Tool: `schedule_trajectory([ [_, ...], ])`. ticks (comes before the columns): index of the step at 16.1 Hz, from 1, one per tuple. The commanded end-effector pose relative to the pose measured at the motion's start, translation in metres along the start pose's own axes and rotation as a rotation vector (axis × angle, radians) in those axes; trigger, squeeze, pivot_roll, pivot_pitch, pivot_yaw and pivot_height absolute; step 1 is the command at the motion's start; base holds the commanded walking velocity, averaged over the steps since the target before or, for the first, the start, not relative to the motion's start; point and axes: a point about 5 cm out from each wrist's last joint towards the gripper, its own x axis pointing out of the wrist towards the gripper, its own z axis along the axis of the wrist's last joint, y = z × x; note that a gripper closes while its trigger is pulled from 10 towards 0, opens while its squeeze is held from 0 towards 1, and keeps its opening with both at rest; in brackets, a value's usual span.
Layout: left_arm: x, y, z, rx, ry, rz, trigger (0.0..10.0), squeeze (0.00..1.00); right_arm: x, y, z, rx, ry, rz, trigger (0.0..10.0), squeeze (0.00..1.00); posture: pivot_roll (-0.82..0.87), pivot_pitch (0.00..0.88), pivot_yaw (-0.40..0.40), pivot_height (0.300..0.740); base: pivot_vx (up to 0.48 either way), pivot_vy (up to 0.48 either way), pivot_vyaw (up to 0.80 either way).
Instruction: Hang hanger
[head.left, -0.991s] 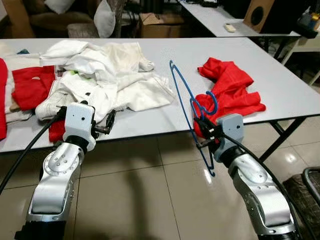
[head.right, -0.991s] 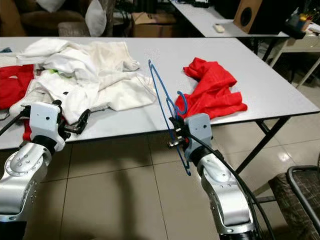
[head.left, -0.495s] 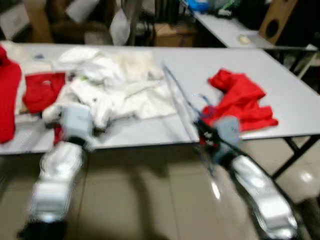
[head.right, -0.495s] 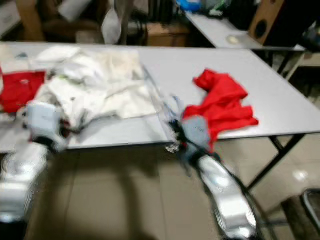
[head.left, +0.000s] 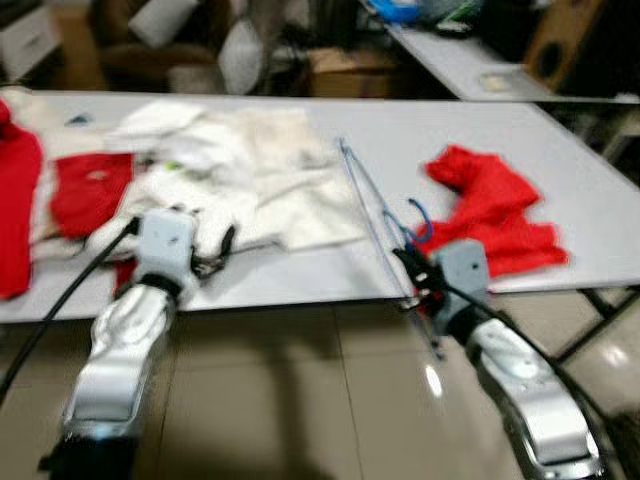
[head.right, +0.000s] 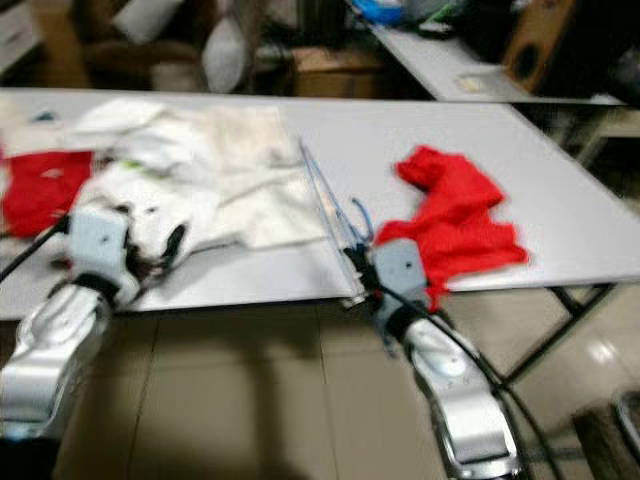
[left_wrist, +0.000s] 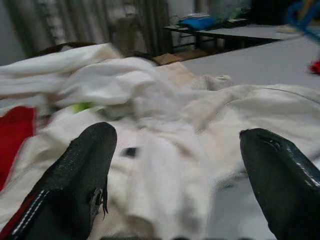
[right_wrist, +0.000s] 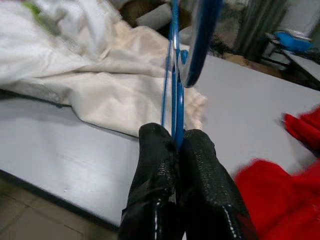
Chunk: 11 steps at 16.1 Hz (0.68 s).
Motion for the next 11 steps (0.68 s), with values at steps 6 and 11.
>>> schedule_trajectory([
  [6,-0.002,0.002,-0.003,0.002,0.009,-0.003,10.0,0.0,0.003,0.003,0.007,0.045,-0.057,-0.005,10.0,0.0,-0.02,0.0,-0.047,0.74,0.296,0.0,0.27],
  [11,0.0,-0.003,-0.002,-0.001,-0.001,-0.039,10.0,0.0,0.002,-0.014,0.007,0.087,-0.064,-0.151,10.0,0.0,-0.03,0.0,-0.038,0.74,0.304,0.0,0.0],
])
